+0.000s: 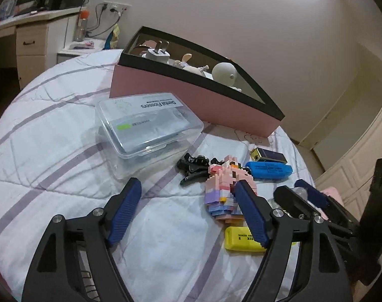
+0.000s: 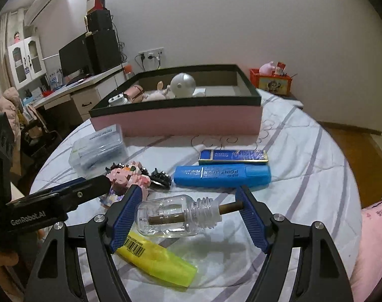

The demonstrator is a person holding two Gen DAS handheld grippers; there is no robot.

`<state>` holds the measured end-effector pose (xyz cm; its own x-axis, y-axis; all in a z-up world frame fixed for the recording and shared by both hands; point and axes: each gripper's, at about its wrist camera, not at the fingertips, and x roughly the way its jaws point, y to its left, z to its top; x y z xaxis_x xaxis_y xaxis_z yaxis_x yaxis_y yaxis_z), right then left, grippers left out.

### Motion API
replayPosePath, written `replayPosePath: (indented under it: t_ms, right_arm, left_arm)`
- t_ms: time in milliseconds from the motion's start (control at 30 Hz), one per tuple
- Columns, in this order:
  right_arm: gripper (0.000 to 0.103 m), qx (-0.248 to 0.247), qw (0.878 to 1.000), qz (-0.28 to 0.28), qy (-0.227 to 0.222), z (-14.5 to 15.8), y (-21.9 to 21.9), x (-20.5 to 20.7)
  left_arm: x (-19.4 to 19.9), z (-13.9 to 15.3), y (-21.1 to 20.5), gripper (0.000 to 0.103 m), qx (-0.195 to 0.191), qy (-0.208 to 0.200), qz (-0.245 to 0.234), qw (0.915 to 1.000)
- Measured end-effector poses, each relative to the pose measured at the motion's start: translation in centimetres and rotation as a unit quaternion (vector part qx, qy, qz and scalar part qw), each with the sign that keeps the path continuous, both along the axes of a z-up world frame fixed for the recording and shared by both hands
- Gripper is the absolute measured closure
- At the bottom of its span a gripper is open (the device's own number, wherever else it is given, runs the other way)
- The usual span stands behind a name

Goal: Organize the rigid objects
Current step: 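Move the left tool back over the clear dental flossers box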

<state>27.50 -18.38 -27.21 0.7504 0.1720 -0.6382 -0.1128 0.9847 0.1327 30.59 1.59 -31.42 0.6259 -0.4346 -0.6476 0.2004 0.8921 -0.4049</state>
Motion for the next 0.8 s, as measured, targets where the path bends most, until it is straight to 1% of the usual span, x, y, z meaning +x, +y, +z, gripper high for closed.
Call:
replayPosePath:
  t_ms: [100,167,233,267,333,400,433,500,567,667,800]
  right_arm:
    - [0.025,-0.004,1.0,-0.001,-0.003,0.0,0.0,-0.1]
    - [0.025,-0.008,1.0,-0.005,-0.01,0.1,0.0,-0.4]
    - [0.025,-0.009,1.0,0.001,-0.005,0.0,0.0,-0.4]
    - [0.025,-0.013,1.0,0.001,-0.005,0.0,0.0,-0.4]
    - [0.025,-0.014,1.0,0.016,0.006,-0.1,0.1,-0.1]
    - [0.025,-0.021,1.0,0.019,0.004,-0.1,0.2,-0.1]
    - [0.025,-0.018,0.999,0.035,0.014,-0.4,0.5,0.2]
    - [0.025,-0.032,0.999,0.037,0.012,-0.5,1.0,0.3]
    - [0.025,-0.036,0.997,0.055,0.028,-0.9,1.5,0.8]
    - [0.025,-0.037,0.996,0.065,0.042,-1.3,1.8,1.2]
    - [0.025,-0.032,0.996,0.057,0.053,-1.6,1.5,1.2]
  left_arm:
    - [0.1,0.2,-0.9,0.019,0.024,0.002,-0.011,0.9996]
    - [0.1,0.1,-0.4,0.016,0.003,0.003,-0.018,0.9998]
    - [0.0,0.1,0.2,0.016,-0.017,0.001,-0.018,0.9997]
    - [-0.1,0.1,0.2,0.016,-0.016,0.0,-0.015,0.9997]
    - [-0.3,0.2,0.0,0.017,-0.002,-0.001,-0.012,0.9999]
    - [-0.4,0.2,0.0,0.017,-0.003,-0.002,-0.01,0.9999]
    - [-0.4,0.2,0.0,0.017,-0.003,-0.002,-0.01,0.9999]
    - [-0.6,0.2,0.2,0.017,-0.008,-0.004,-0.007,0.9999]
    - [-0.5,0.1,0.4,0.017,-0.014,-0.004,-0.007,0.9999]
    - [-0.5,0.1,0.3,0.016,-0.014,-0.003,-0.008,0.9999]
    - [-0.5,0.1,0.4,0.014,-0.02,-0.004,-0.011,0.9997]
